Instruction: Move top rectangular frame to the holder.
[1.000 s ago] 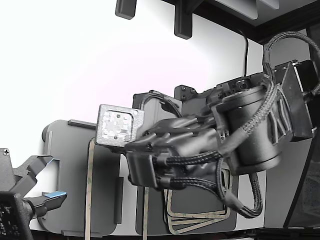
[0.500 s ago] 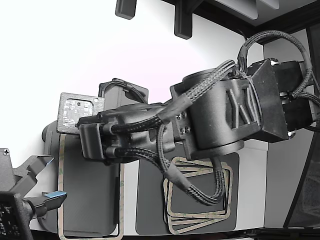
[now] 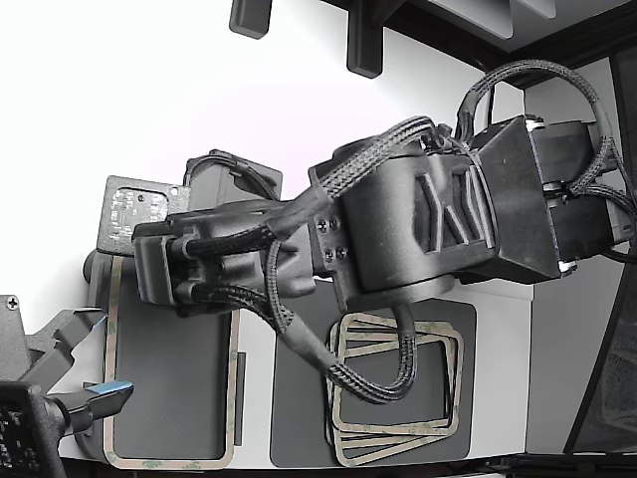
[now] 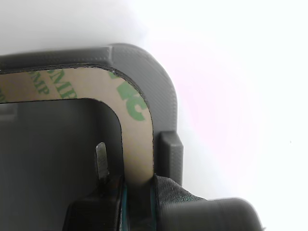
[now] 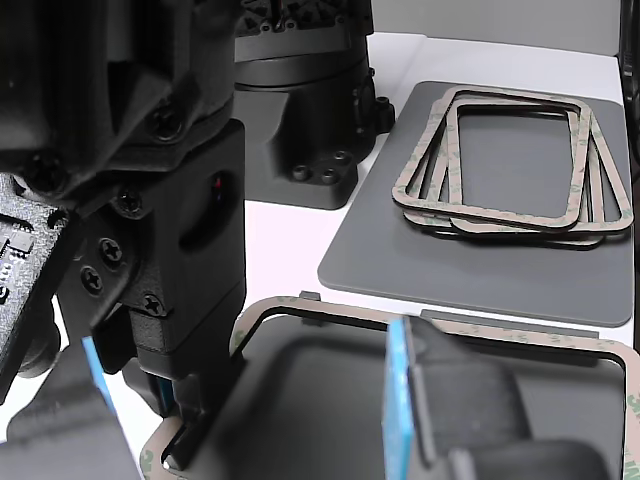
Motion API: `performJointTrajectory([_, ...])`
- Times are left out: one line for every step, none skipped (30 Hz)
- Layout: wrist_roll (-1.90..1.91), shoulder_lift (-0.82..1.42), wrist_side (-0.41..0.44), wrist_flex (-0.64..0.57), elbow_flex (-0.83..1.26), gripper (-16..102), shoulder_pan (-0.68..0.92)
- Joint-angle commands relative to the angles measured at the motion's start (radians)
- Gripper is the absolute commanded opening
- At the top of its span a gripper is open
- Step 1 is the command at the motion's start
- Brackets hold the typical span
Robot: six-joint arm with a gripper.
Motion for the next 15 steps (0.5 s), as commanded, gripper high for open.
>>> performJointTrajectory([0.005,0.023,0.005,0.011,-0.017,-10,-0.018])
performJointTrajectory([0.006,0.021,0.005,0.011,-0.017,-10,-0.02])
performJointTrajectory([0.005,0.021,0.005,0.011,-0.018,-10,-0.021])
performJointTrajectory([0.005,0.018,0.005,0.011,-0.018,-10,-0.025])
performJointTrajectory([0.003,0.017,0.003,0.011,-0.02,-10,-0.026])
performJointTrajectory([0.002,0.015,0.002,0.009,-0.018,-10,-0.028])
performJointTrajectory([0.002,0.012,0.002,0.009,-0.018,-10,-0.029])
performJointTrajectory([0.002,0.009,0.002,0.009,-0.018,-10,-0.031])
performJointTrajectory([0.002,0.008,0.002,0.009,-0.018,-10,-0.031])
performJointTrajectory([0.002,0.008,0.002,0.009,-0.018,-10,-0.031])
performJointTrajectory([0.002,0.006,0.002,0.009,-0.018,-10,-0.031])
performJointTrajectory([0.005,0.006,0.0,0.009,-0.018,-10,-0.031])
performJointTrajectory([0.006,0.006,-0.002,0.009,-0.018,-10,-0.031])
performJointTrajectory([0.009,0.006,-0.003,0.009,-0.018,-10,-0.031])
performJointTrajectory([0.011,0.006,-0.003,0.009,-0.018,-10,-0.031])
